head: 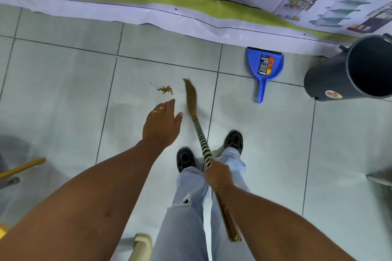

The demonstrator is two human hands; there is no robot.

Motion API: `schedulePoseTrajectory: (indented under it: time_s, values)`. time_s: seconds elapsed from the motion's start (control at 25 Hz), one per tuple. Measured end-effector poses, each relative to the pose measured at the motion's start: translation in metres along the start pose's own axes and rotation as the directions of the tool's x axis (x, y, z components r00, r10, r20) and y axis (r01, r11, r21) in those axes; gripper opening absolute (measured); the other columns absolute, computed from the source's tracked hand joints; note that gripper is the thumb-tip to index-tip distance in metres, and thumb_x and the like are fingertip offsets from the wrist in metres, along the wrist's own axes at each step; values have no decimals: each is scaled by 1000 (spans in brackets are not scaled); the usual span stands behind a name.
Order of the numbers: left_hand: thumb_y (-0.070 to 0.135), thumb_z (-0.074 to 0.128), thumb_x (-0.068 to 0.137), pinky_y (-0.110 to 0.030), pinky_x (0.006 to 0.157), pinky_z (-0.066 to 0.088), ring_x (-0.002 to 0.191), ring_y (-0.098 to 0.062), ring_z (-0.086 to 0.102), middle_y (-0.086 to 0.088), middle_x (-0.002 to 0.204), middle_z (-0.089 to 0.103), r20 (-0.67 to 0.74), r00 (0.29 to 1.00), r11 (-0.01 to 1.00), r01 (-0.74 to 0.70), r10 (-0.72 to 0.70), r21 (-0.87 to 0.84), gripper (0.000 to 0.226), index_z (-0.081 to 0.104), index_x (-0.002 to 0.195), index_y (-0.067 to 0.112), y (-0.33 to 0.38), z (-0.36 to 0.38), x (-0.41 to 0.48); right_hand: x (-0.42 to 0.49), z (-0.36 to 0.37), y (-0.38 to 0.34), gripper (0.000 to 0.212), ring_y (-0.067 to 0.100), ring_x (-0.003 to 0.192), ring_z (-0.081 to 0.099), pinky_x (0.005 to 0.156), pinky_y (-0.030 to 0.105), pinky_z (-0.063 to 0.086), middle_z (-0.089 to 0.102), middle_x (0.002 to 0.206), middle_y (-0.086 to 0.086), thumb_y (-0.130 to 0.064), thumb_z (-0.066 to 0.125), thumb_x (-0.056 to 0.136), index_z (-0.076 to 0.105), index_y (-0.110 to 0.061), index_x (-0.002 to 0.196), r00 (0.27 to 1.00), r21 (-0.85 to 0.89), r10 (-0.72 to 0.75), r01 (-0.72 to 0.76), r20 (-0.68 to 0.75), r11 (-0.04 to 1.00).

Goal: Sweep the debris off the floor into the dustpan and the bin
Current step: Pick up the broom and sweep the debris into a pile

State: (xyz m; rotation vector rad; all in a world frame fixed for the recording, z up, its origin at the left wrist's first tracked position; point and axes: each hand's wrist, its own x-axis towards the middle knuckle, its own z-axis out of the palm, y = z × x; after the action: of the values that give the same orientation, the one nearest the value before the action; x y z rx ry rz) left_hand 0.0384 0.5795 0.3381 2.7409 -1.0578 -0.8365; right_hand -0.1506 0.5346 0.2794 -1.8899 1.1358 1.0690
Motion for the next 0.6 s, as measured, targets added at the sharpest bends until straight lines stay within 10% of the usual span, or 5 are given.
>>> schedulePoseTrajectory:
  time_s: [0.6]
  values:
    - [31, 38, 97, -42, 110, 35, 136, -31, 36, -18, 143, 45, -26, 999, 999, 43, -42, 22, 50, 35, 138, 3, -14, -2, 2, -3, -6, -42, 36, 33, 106, 61, 86, 36, 49, 65, 117, 16, -18, 37, 95, 51, -11, 127, 995, 189, -89, 95, -41, 977]
